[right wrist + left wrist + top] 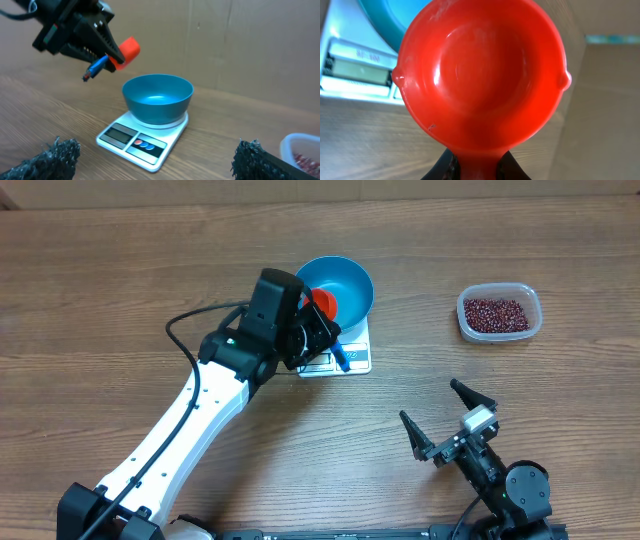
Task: Scoop item into bowl and weigh 150g on scale
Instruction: 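Carry the scoop toward the center above the scale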
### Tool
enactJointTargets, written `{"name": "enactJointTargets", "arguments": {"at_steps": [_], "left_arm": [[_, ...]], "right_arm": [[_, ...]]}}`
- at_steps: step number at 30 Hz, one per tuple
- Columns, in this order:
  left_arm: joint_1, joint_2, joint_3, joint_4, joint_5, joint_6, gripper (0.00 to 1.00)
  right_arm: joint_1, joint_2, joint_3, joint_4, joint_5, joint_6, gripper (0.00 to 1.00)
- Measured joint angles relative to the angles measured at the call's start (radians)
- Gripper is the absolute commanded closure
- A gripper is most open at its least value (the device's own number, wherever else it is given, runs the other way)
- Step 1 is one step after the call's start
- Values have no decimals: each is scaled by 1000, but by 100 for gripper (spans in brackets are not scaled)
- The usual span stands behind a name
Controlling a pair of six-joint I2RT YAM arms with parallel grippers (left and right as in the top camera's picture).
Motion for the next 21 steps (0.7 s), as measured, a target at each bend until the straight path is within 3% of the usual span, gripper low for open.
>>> {"name": "enactJointTargets", "arguments": {"at_steps": [6, 13, 17, 21], "left_arm": [[-16, 0, 0, 0, 0, -190, 96], [-51, 0, 0, -1, 0, -365, 96], [-68, 0, 0, -1, 1, -408, 96], [-74, 0, 0, -1, 0, -441, 96]], "right_arm": [[0, 0, 0, 0, -1, 282, 0], [0, 0, 0, 1, -7, 784, 0], [0, 0, 0, 32, -3, 919, 0], [0, 0, 0, 46, -2, 965, 0]]}}
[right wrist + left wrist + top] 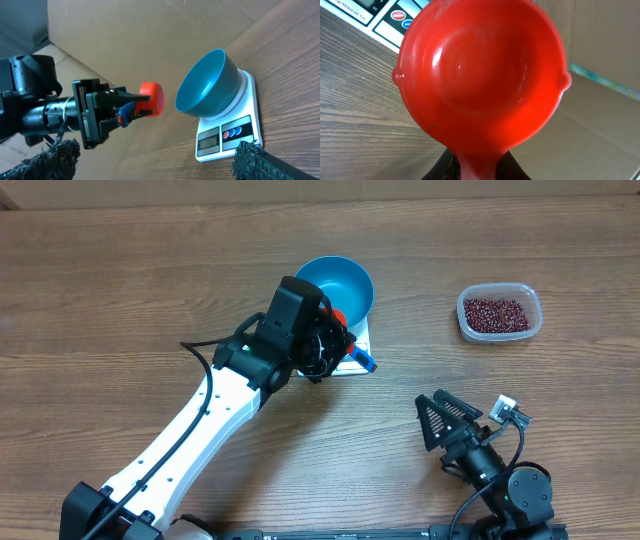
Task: Scoop item into bowl and weigh 150g on scale
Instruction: 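Carry the scoop toward the center above the scale, then reach the right gripper to the scoop handle and grasp it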
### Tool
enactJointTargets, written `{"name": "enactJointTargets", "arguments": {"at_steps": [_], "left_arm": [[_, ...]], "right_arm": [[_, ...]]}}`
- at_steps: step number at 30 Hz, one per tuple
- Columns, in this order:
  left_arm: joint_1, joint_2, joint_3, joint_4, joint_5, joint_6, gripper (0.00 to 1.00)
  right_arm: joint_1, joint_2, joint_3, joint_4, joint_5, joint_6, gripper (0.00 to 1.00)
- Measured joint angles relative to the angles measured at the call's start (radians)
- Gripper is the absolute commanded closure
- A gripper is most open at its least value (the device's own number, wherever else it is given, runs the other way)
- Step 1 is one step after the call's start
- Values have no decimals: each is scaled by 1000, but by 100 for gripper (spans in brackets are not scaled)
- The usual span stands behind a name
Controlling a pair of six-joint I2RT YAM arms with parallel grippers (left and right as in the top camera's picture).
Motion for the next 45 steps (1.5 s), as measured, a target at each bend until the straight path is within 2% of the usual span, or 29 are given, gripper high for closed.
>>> {"name": "enactJointTargets", "arguments": {"at_steps": [8, 13, 19, 26, 33, 38, 45], "left_arm": [[-8, 0, 0, 0, 0, -18, 96], [-8, 0, 0, 0, 0, -21, 96], [-8, 0, 0, 0, 0, -29, 96], [-8, 0, 0, 0, -5, -29, 96], [-8, 0, 0, -3, -5, -29, 96], [-8, 0, 0, -6, -5, -29, 96], [-8, 0, 0, -13, -5, -29, 96]], "right_arm": [[0, 0, 0, 25, -73, -76, 0], [0, 41, 42, -66, -89, -153, 0], [0, 246, 204, -143, -97, -259, 0], [1, 589, 374, -147, -142, -365, 0], [62, 860, 471, -53, -156, -449, 0], [111, 990, 516, 36, -164, -477, 2], [119, 1047, 521, 109, -151, -488, 16]]}}
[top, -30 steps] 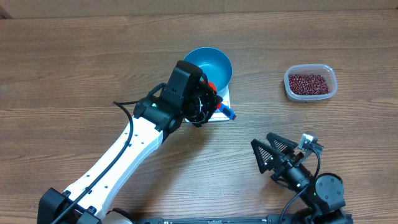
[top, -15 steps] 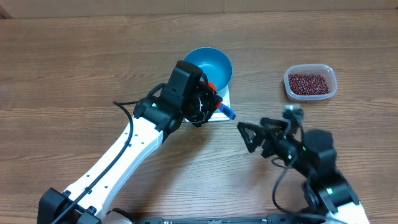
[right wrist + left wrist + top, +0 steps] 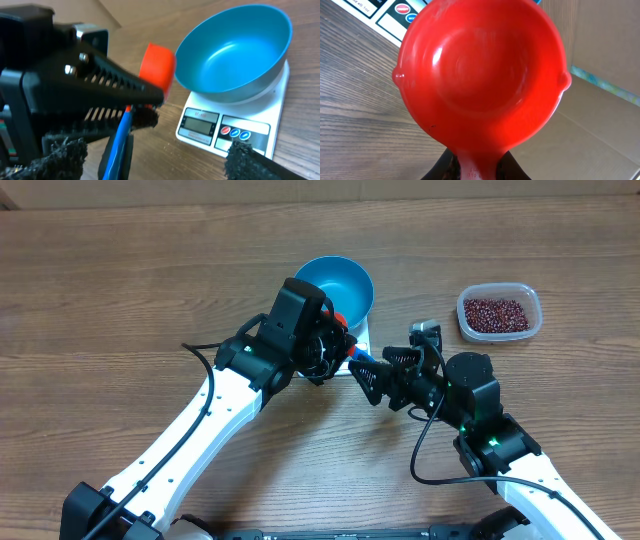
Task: Scoop item into bowl and weigh 150g on scale
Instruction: 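Reach the right gripper to the scoop handle and grasp it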
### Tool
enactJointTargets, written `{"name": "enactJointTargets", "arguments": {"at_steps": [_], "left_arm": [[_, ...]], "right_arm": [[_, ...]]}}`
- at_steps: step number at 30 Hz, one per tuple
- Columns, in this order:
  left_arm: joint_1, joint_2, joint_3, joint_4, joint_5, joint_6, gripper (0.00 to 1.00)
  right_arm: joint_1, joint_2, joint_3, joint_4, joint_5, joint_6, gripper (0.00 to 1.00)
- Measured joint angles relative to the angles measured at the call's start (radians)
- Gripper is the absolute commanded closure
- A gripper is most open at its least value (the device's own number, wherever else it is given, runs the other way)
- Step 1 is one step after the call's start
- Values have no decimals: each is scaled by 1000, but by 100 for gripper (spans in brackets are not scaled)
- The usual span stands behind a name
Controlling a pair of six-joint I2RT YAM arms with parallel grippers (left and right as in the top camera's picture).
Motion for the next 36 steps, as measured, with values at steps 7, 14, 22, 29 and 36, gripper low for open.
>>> {"name": "enactJointTargets", "arguments": {"at_steps": [7, 14, 22, 29, 36], "left_arm": [[0, 0, 0, -16, 0, 0, 96], [0, 0, 0, -22, 0, 0, 96], [0, 0, 0, -22, 0, 0, 96], [0, 0, 0, -22, -2, 0, 96], [0, 0, 0, -22, -3, -1, 96]], "right_arm": [[0, 0, 1, 55, 25, -6, 29], [0, 65, 2, 108, -13, 0, 34], [2, 97, 3, 136, -38, 18, 52], [1, 97, 3, 139, -53, 36, 53], [2, 111, 3, 169, -75, 59, 62]]}}
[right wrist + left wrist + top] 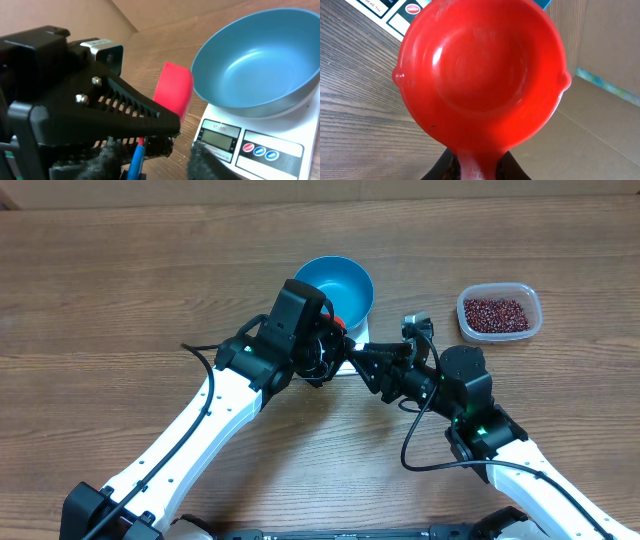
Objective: Scoop item into bowl and weigh 150g on scale
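Note:
My left gripper point(476, 167) is shut on the neck of a red measuring scoop point(480, 75), whose empty cup fills the left wrist view. Overhead, the left gripper point(328, 348) holds the scoop point(340, 321) beside the blue bowl point(345, 283), which is empty and sits on the white scale point(250, 145). The scoop's blue handle point(136, 160) sticks out towards my right gripper point(159, 156). That gripper is open, its fuzzy fingers point(207, 160) on either side of the handle. The right gripper point(365, 366) is close against the left one.
A clear plastic tub of red beans point(499, 312) stands at the right of the wooden table point(120, 280), apart from both arms. The left arm's cable point(195, 355) loops out on the left side. Brown cardboard walls rise behind the table.
My right gripper has moved a little closer to the left one and its fingers have narrowed around the scoop's blue handle. The left gripper and scoop have barely moved.
At first my left gripper held the scoop over the scale's left side while the right gripper rested open near the front edge. The left then shifted right with the scoop. The right gripper then stood beside it, and now brackets the handle.

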### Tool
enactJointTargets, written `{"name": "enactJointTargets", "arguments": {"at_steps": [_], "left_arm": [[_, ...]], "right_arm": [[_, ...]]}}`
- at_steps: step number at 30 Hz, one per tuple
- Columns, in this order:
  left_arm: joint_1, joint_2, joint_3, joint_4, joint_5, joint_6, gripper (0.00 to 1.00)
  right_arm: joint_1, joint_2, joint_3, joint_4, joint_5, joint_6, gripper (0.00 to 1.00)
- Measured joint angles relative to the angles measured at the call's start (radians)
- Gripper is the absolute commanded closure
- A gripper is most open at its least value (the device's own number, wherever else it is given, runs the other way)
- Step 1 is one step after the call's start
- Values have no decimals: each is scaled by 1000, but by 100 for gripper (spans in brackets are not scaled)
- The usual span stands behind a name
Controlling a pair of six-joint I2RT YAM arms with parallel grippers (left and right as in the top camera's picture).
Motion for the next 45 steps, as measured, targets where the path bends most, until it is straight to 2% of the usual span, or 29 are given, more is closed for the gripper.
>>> {"name": "enactJointTargets", "arguments": {"at_steps": [7, 11, 25, 28, 29, 30, 32, 33, 36, 37, 45], "left_arm": [[0, 0, 0, 0, 0, 0, 96], [0, 0, 0, -2, 0, 0, 96], [0, 0, 0, -4, -3, 0, 96], [0, 0, 0, -4, -4, 0, 96], [0, 0, 0, -4, -4, -1, 91], [0, 0, 0, -4, -4, -2, 80], [0, 0, 0, -4, -5, -1, 39], [0, 0, 0, -5, -4, 0, 25], [0, 0, 0, -1, -1, 21, 3], [0, 0, 0, 1, 1, 38, 0], [0, 0, 1, 24, 40, 359, 0]], "right_arm": [[0, 8, 0, 5, -27, 10, 64], [0, 10, 0, 9, -34, 11, 74], [5, 11, 0, 19, -59, 40, 96], [5, 12, 0, 17, -58, 42, 96], [5, 12, 0, 18, -58, 42, 96], [5, 12, 0, 17, -58, 43, 96], [5, 12, 0, 17, -58, 44, 97], [4, 12, 0, 15, -57, 43, 96], [5, 12, 0, 1, -53, 42, 96], [5, 12, 1, -11, -52, 41, 96], [5, 12, 1, -93, -3, 60, 96]]}}
